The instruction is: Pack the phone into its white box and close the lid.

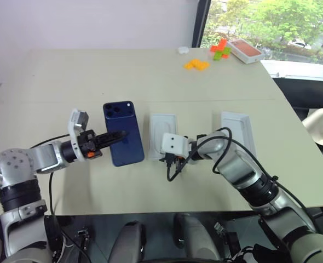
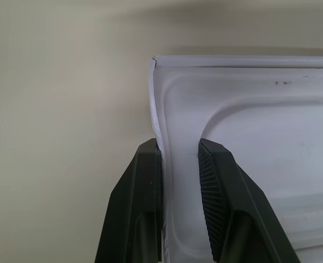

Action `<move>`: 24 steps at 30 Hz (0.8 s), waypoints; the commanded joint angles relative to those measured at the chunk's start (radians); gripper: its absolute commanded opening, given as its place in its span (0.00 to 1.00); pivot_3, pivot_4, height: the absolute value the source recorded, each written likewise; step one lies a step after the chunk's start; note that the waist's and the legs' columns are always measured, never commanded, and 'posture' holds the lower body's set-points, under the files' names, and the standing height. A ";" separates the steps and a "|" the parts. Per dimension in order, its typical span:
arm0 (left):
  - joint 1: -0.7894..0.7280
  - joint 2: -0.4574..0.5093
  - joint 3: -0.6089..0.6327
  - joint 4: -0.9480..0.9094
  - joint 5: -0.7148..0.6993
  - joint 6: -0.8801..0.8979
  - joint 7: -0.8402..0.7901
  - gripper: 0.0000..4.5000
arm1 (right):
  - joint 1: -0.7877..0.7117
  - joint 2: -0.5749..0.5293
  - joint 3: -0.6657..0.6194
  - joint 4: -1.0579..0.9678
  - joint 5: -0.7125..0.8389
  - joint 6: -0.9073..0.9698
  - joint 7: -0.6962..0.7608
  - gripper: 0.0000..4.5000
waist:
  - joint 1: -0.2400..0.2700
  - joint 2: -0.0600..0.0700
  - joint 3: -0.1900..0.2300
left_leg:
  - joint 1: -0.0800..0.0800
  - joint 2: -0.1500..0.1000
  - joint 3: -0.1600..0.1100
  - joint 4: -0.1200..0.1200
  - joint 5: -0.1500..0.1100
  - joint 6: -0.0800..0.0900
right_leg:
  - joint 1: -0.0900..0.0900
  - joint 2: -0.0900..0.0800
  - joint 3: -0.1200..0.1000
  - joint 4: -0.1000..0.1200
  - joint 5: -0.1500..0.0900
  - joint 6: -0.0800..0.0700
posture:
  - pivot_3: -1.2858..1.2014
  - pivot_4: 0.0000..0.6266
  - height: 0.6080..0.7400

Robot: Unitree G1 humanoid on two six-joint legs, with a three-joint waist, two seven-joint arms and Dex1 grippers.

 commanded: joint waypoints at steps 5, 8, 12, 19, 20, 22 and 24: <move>-0.027 0.018 0.009 0.001 -0.020 -0.028 -0.016 0.00 | -0.011 -0.021 -0.048 -0.031 0.069 -0.007 0.028 0.74 | 0.001 0.000 0.000 | 0.000 0.000 0.000 0.000 0.000 0.000 | 0.000 0.000 0.000 0.000 0.000 0.000 | 0.52 0.24 1.00; -0.046 0.017 -0.010 0.031 0.010 -0.049 -0.008 0.00 | -0.020 -0.028 -0.171 -0.043 0.171 -0.033 0.044 0.74 | 0.001 0.000 0.000 | -0.001 0.000 0.000 0.000 0.000 0.000 | 0.000 0.000 0.000 0.000 0.000 0.000 | 0.52 0.24 1.00; -0.080 0.012 -0.069 0.068 0.069 -0.051 -0.008 0.00 | -0.025 -0.074 -0.313 0.018 0.256 -0.102 0.051 0.74 | 0.007 0.000 0.000 | -0.001 -0.001 0.000 0.000 0.000 0.000 | 0.001 0.000 0.000 -0.001 0.000 0.000 | 0.52 0.24 1.00; -0.165 -0.035 -0.159 0.143 0.144 -0.071 -0.033 0.00 | 0.017 -0.163 -0.487 0.136 0.384 -0.265 0.130 0.99 | 0.004 0.000 0.001 | -0.002 -0.002 0.000 0.000 -0.001 0.002 | 0.001 -0.002 -0.001 -0.002 0.000 0.001 | 0.52 0.24 1.00; -0.177 -0.039 -0.166 0.155 0.154 -0.079 -0.043 0.00 | 0.029 -0.171 -0.493 0.134 0.391 -0.275 0.138 0.99 | 0.002 0.000 0.001 | -0.001 -0.002 0.000 -0.001 -0.001 0.002 | 0.001 -0.001 -0.001 -0.002 0.000 0.001 | 0.52 0.24 1.00; -0.206 -0.052 -0.174 0.187 0.175 -0.095 -0.053 0.00 | 0.054 -0.182 -0.495 0.122 0.391 -0.301 0.137 0.99 | 0.000 0.000 0.001 | -0.001 -0.001 0.000 -0.001 -0.001 0.002 | 0.000 0.000 0.000 -0.001 0.000 0.001 | 0.52 0.24 1.00; -0.245 -0.062 -0.185 0.251 0.213 -0.097 -0.041 0.00 | 0.077 -0.188 -0.494 0.099 0.401 -0.315 0.140 0.99 | 0.001 0.000 0.001 | -0.001 -0.001 0.000 -0.001 -0.001 0.002 | 0.000 0.000 0.000 -0.001 0.000 0.001 | 0.52 0.24 1.00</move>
